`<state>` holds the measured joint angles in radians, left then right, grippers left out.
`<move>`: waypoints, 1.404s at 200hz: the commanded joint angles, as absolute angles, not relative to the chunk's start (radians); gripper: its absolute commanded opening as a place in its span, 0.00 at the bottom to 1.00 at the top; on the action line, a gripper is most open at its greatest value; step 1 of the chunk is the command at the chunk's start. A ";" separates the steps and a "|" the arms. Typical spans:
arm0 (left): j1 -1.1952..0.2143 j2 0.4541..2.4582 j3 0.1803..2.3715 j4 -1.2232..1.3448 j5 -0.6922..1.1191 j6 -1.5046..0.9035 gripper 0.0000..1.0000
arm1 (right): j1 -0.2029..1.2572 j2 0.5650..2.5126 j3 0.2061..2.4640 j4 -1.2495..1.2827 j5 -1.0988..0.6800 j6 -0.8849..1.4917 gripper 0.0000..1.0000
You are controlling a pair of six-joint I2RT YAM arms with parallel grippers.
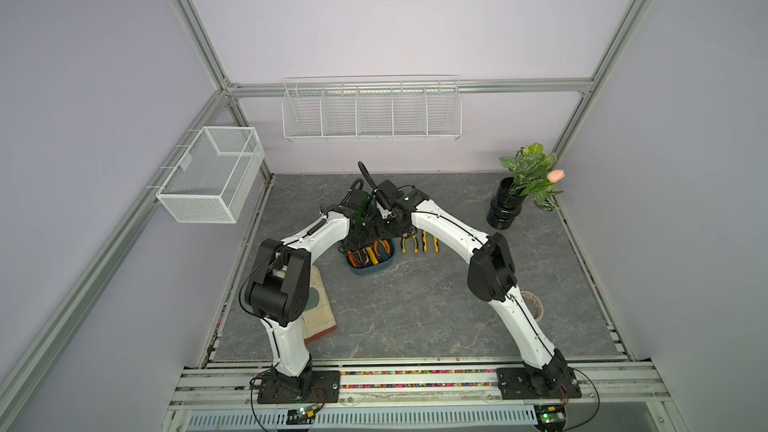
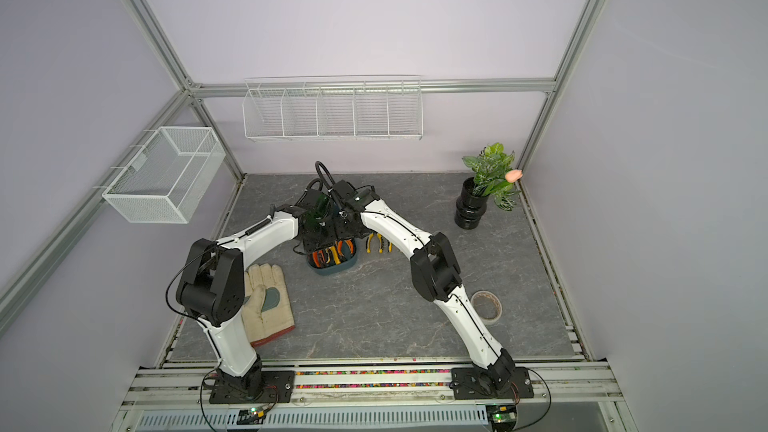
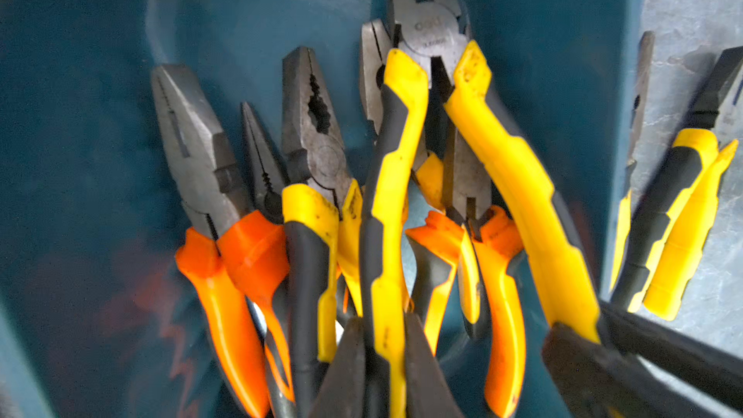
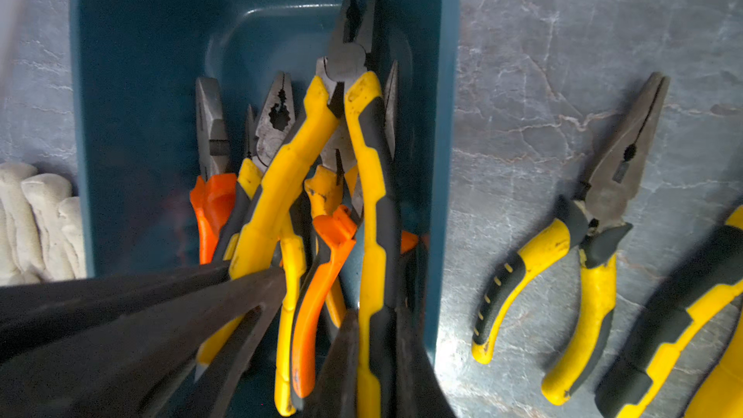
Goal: Take the pliers out of the storage box
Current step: Pick up the pliers from the storage box.
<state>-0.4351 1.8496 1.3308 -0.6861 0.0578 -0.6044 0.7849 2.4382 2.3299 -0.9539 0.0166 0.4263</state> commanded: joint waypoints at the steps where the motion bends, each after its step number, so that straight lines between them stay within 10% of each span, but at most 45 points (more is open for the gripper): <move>1: -0.446 1.822 1.284 -0.669 0.023 -0.614 0.00 | 0.808 2.341 2.340 -0.888 -0.040 0.455 0.39; 152: -0.650 1.324 0.971 -0.391 -0.345 -0.318 0.00 | 0.654 1.983 1.960 -0.799 -0.067 0.484 0.51; 176: -0.815 1.279 0.888 -0.252 -0.529 -0.202 0.00 | 0.672 1.926 1.931 -0.807 -0.067 0.432 0.78; 281: -0.945 1.268 0.790 -0.009 -0.678 -0.077 0.00 | 0.674 1.902 1.884 -0.821 -0.146 0.578 0.66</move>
